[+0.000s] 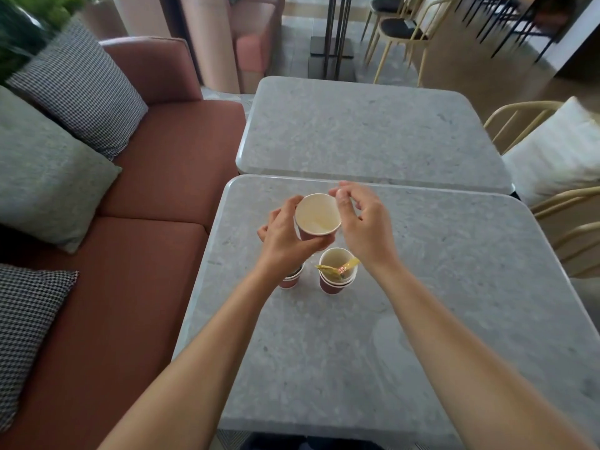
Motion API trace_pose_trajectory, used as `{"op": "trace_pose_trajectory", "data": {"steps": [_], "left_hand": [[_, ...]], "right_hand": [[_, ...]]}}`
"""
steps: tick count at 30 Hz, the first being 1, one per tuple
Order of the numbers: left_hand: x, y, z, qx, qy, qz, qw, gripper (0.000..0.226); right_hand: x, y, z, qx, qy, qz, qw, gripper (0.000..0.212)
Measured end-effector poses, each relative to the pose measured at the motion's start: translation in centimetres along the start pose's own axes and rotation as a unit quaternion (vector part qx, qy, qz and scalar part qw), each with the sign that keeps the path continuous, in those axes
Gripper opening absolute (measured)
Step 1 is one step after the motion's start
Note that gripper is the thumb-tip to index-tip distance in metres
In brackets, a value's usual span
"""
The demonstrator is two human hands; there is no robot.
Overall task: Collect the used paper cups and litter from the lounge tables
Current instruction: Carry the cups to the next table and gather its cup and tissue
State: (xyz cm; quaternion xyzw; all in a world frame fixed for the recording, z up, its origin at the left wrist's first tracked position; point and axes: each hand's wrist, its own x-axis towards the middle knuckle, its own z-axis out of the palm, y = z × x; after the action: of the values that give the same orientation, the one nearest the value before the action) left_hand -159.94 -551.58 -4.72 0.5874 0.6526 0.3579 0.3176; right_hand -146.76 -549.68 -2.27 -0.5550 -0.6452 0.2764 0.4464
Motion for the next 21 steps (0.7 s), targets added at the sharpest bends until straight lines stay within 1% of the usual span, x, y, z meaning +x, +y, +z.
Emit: {"op": "trace_pose_trajectory", "data": {"steps": [2, 4, 7, 12, 15, 21], "left_hand": [[-0.2, 0.1, 0.7, -0.006, 0.000, 0.005, 1.000, 0.071], [-0.4, 0.1, 1.7, -0.004, -0.012, 0.008, 1.000, 0.068], [-0.5, -0.1, 3.2, 0.007, -0.031, -0.005, 0.999, 0.064], [-1.1, -0.8, 4.6, 0.010, -0.060, -0.005, 0.998, 0.062], [-1.1, -0.6, 5.0, 0.021, -0.070, -0.002, 0.997, 0.066], [-1.6, -0.2, 5.2, 0.039, -0.078, 0.011, 0.996, 0.065]], "right_hand": [[-0.2, 0.7, -0.6, 0.012, 0.039, 0.028, 0.999, 0.026], [-0.6, 1.7, -1.4, 0.023, 0.071, 0.061, 0.995, 0.018], [-1.7, 3.2, -2.4, 0.027, 0.095, 0.098, 0.990, 0.011], [-3.7, 5.5, -3.3, 0.032, 0.117, 0.132, 0.984, 0.009], [-4.8, 6.5, -3.4, 0.030, 0.115, 0.151, 0.981, 0.009], [-5.6, 7.6, -3.3, 0.026, 0.110, 0.150, 0.982, 0.010]]}}
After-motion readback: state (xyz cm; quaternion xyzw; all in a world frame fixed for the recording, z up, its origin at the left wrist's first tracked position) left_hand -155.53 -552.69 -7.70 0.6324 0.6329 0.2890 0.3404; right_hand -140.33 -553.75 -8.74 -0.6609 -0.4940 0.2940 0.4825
